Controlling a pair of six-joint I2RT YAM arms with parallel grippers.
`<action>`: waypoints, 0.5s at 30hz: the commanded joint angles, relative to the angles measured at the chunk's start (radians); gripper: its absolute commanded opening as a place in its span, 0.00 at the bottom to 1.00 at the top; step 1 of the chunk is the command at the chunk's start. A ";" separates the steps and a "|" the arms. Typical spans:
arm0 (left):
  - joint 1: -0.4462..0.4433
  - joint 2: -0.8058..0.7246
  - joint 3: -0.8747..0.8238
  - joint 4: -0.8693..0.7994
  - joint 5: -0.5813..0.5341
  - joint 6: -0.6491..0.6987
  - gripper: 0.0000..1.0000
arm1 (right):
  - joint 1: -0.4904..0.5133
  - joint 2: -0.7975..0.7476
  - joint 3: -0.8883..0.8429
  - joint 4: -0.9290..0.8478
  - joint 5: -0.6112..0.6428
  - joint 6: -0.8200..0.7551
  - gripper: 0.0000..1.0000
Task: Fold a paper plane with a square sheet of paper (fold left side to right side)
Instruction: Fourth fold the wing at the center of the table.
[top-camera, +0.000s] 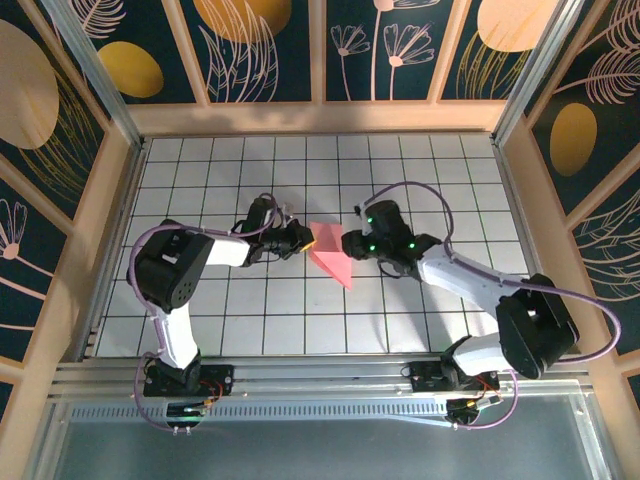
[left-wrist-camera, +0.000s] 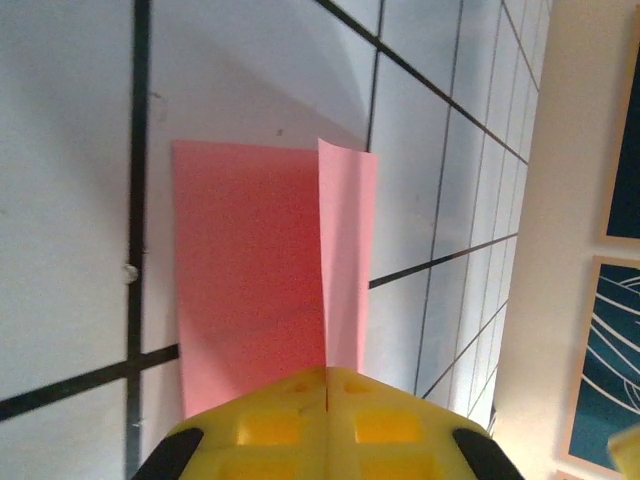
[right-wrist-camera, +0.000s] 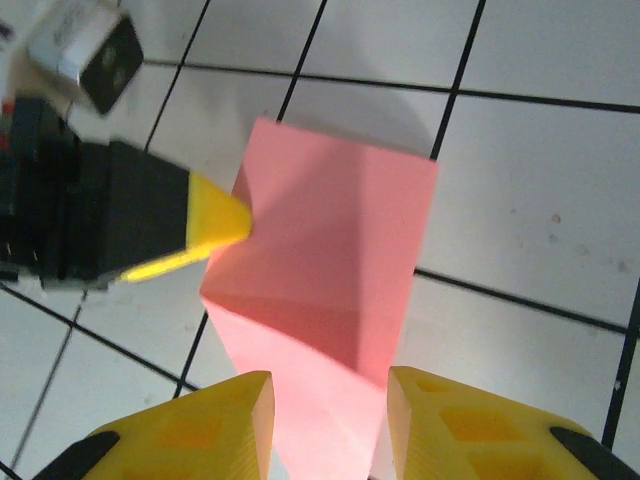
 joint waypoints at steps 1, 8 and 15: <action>-0.009 -0.048 0.029 -0.028 -0.037 -0.028 0.06 | 0.119 0.002 0.017 -0.147 0.269 0.060 0.35; -0.031 -0.063 0.026 -0.040 -0.052 -0.048 0.06 | 0.336 0.156 0.074 -0.209 0.496 0.185 0.35; -0.033 -0.072 0.029 -0.062 -0.058 -0.041 0.06 | 0.372 0.299 0.135 -0.186 0.543 0.179 0.35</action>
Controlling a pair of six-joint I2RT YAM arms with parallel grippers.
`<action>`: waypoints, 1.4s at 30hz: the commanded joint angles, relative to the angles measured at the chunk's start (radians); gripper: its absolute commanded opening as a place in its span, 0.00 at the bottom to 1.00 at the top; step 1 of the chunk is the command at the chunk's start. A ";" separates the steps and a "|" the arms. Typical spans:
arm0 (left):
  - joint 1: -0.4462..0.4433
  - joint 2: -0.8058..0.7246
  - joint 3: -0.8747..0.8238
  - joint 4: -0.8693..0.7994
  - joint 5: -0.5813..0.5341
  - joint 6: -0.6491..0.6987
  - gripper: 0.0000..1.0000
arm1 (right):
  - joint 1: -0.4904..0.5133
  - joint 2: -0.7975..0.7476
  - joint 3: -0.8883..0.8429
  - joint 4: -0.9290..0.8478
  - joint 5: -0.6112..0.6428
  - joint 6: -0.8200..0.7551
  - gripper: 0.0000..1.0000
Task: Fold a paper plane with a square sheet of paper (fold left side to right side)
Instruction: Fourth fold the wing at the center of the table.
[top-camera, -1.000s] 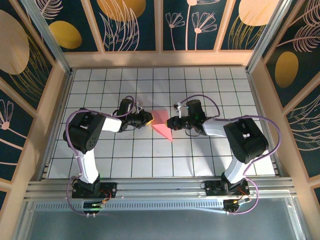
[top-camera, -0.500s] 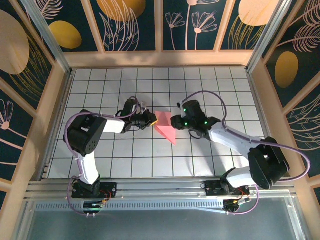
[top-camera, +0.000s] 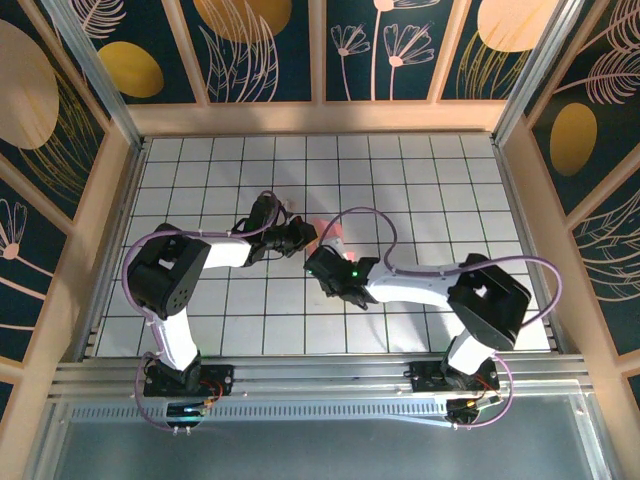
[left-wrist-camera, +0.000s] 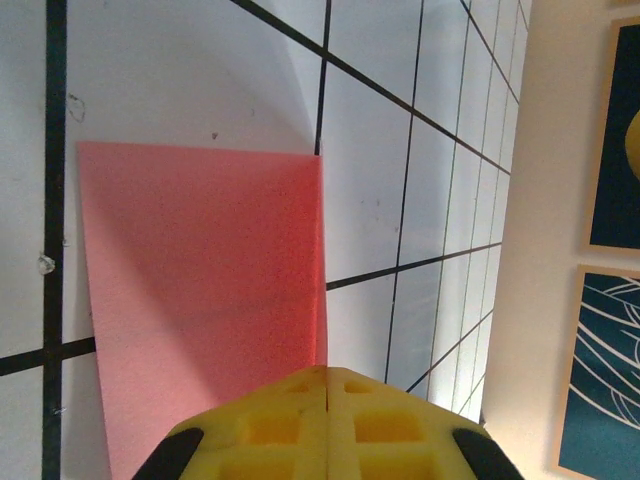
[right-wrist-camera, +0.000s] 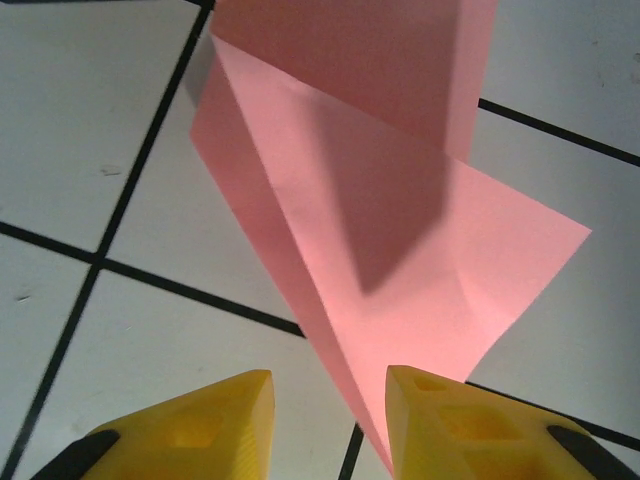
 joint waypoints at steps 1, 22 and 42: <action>-0.002 -0.033 0.019 -0.037 -0.014 -0.006 0.06 | 0.008 0.040 0.040 -0.012 0.098 0.022 0.35; -0.002 -0.032 0.041 -0.082 -0.022 0.020 0.07 | 0.006 0.172 0.091 0.008 0.216 -0.031 0.33; -0.002 -0.033 0.038 -0.089 -0.027 0.024 0.12 | 0.018 0.174 0.082 0.007 0.199 -0.034 0.17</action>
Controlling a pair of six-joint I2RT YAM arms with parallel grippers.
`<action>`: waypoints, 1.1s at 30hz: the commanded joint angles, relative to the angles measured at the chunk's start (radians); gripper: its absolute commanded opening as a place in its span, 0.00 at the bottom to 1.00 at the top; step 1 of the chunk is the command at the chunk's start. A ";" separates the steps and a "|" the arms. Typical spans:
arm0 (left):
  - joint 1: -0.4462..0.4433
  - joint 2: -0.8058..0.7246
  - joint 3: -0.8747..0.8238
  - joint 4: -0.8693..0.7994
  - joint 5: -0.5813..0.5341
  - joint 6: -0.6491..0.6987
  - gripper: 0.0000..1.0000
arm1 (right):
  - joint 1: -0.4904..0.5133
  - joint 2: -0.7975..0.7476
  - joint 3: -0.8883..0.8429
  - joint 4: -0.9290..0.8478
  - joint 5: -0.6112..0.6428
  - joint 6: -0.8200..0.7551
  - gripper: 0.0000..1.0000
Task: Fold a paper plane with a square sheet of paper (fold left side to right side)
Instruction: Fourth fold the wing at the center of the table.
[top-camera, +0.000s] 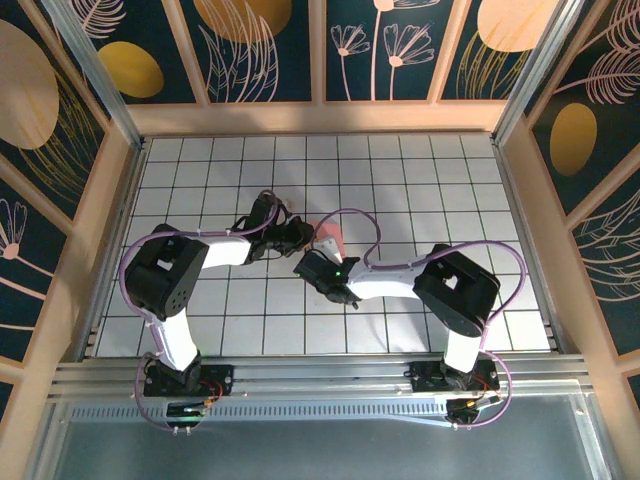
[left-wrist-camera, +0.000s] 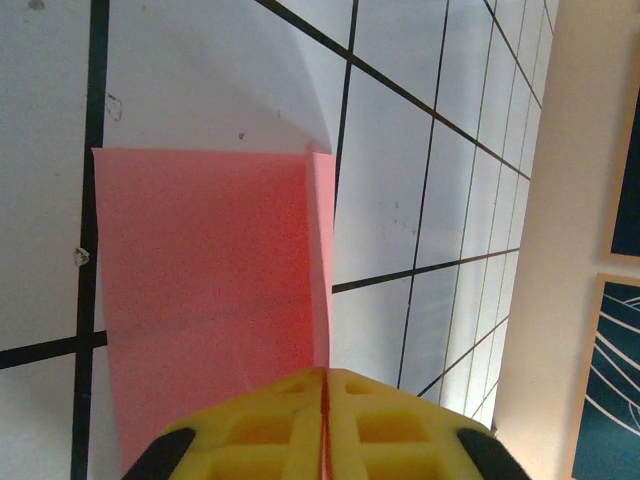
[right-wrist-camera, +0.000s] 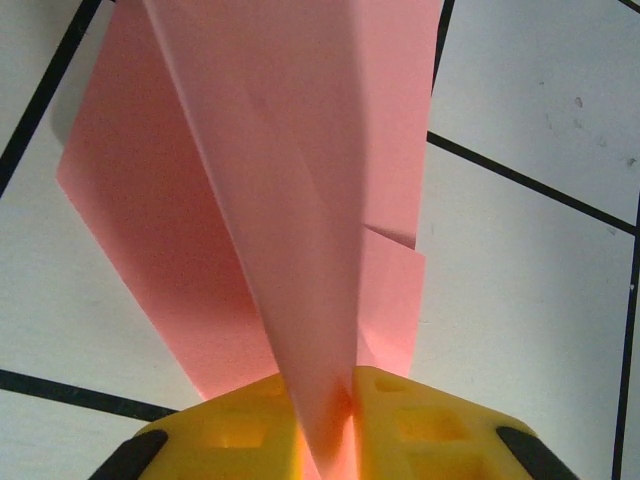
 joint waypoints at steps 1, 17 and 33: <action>-0.002 -0.024 0.019 -0.024 -0.007 0.013 0.17 | 0.010 0.014 0.014 0.001 0.025 0.002 0.15; 0.182 -0.322 -0.059 -0.244 -0.051 0.187 0.56 | -0.068 -0.055 -0.047 0.097 -0.197 -0.035 0.00; 0.125 -0.283 -0.159 -0.172 0.083 0.203 0.53 | -0.350 -0.146 -0.224 0.330 -0.930 -0.033 0.00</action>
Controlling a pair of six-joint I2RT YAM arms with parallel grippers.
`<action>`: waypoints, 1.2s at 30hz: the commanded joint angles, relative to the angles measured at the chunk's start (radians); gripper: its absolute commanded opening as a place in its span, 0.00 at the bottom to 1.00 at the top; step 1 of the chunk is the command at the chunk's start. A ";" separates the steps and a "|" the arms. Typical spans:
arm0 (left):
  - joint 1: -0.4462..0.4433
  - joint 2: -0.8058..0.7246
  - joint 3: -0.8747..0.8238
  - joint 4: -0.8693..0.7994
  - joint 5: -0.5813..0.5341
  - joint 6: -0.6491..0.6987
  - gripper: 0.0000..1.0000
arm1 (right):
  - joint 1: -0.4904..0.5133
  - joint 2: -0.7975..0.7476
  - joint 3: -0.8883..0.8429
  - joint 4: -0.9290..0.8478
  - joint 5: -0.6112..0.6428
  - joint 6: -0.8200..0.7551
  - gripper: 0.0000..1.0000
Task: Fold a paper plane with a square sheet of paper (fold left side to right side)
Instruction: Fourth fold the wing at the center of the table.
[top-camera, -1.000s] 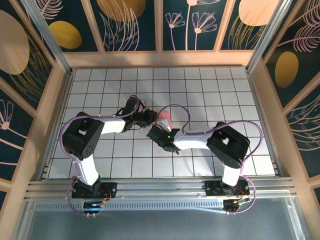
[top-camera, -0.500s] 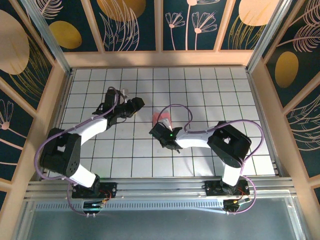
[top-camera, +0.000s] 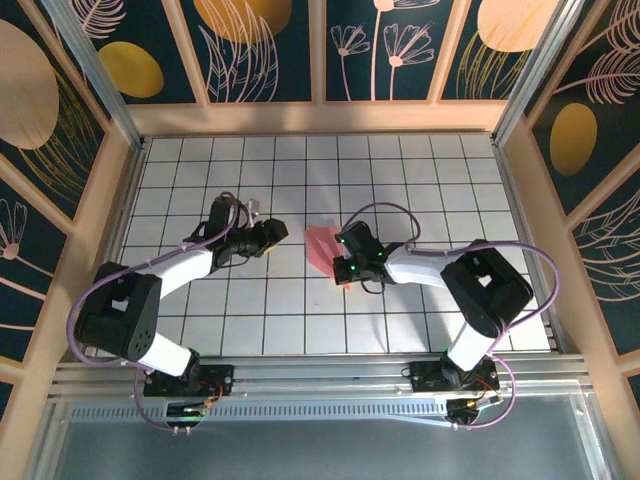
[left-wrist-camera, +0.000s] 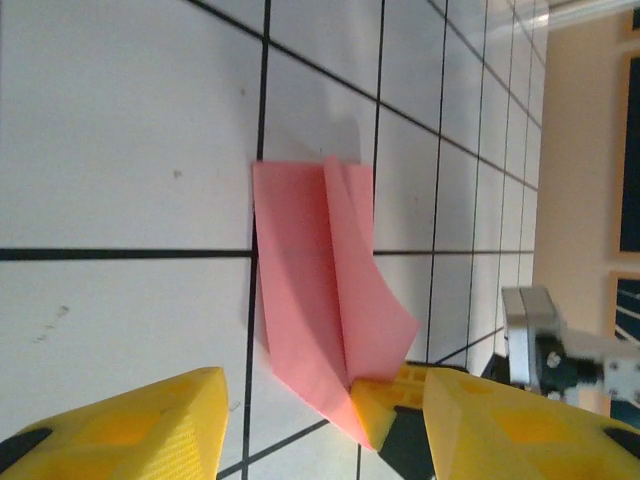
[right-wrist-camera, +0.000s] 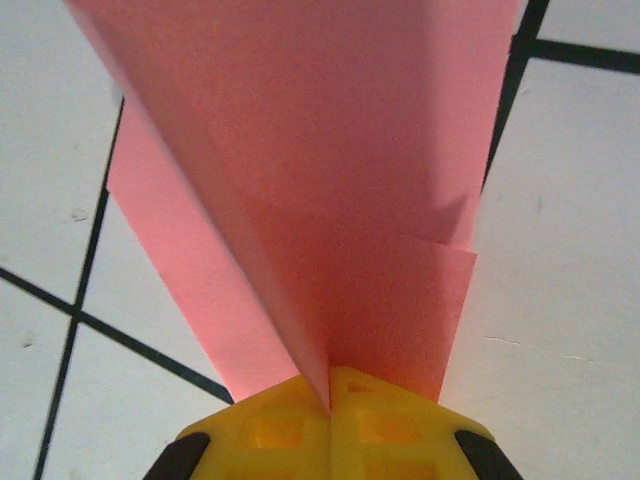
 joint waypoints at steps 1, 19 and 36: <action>-0.044 0.044 0.018 0.023 0.047 0.014 0.53 | -0.031 -0.016 -0.039 0.070 -0.201 0.010 0.00; -0.187 0.279 0.194 -0.021 0.001 0.014 0.49 | -0.121 0.027 -0.076 0.131 -0.350 0.052 0.00; -0.219 0.394 0.290 -0.116 -0.060 0.061 0.49 | -0.127 0.044 -0.071 0.125 -0.360 0.055 0.00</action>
